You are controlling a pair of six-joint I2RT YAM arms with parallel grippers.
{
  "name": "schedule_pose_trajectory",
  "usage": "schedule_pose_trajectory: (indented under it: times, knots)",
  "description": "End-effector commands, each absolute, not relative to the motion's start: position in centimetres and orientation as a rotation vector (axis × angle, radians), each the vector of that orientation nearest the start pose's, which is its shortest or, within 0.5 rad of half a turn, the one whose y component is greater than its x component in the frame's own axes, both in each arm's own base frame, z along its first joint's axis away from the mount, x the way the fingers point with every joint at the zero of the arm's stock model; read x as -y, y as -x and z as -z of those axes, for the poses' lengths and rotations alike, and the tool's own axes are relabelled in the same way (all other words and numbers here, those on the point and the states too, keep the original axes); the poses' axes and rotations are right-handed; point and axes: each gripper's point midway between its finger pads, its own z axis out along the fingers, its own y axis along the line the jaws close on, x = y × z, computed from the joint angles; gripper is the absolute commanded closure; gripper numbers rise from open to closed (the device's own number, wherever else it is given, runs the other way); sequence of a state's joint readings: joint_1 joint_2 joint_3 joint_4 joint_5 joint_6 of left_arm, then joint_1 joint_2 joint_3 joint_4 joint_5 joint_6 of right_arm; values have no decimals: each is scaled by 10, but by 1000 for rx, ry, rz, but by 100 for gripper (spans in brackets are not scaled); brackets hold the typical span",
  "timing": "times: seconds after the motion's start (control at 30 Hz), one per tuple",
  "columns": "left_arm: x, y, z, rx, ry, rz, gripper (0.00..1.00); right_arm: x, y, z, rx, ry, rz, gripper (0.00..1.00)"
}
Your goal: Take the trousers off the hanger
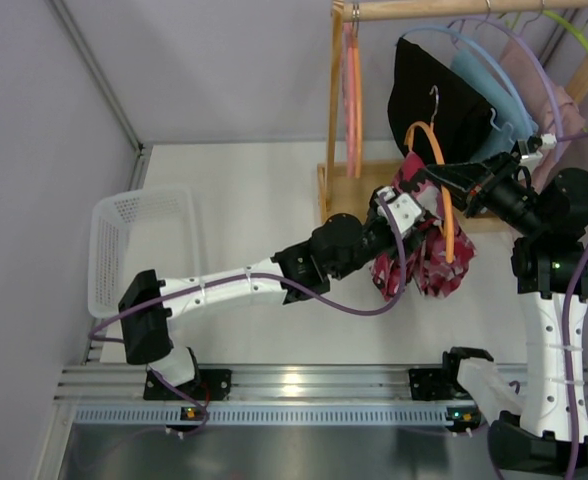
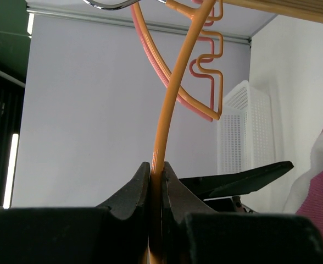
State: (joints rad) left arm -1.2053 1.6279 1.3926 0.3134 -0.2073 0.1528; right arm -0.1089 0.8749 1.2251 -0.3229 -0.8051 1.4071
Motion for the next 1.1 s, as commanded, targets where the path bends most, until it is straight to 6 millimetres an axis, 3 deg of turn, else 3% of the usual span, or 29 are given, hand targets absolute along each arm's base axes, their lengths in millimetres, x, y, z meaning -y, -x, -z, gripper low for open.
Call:
schedule_pose_trajectory:
  times: [0.0,0.33,0.6,0.8,0.87,1.07]
  knots:
    - [477,-241,-408,-1221,-676,689,31,-133,-213,-516,-1517,-352,-1559,100]
    - [490,-258,-391,-1257,-682,600,38,-133,-209,-522,-1507,-341,-1561,100]
    - [478,-267,-374,-1293,-675,517,45,-134,-209,-522,-1512,-331,-1565,100]
    - [479,-271,-358,-1309,-705,487,44,-134,-210,-525,-1505,-326,-1577,100]
    - [479,-275,-351,-1318,-713,470,48,-135,-209,-527,-1503,-320,-1577,100]
    - [475,-282,-353,-1322,-698,457,77,-135,-209,-524,-1514,-318,-1570,100]
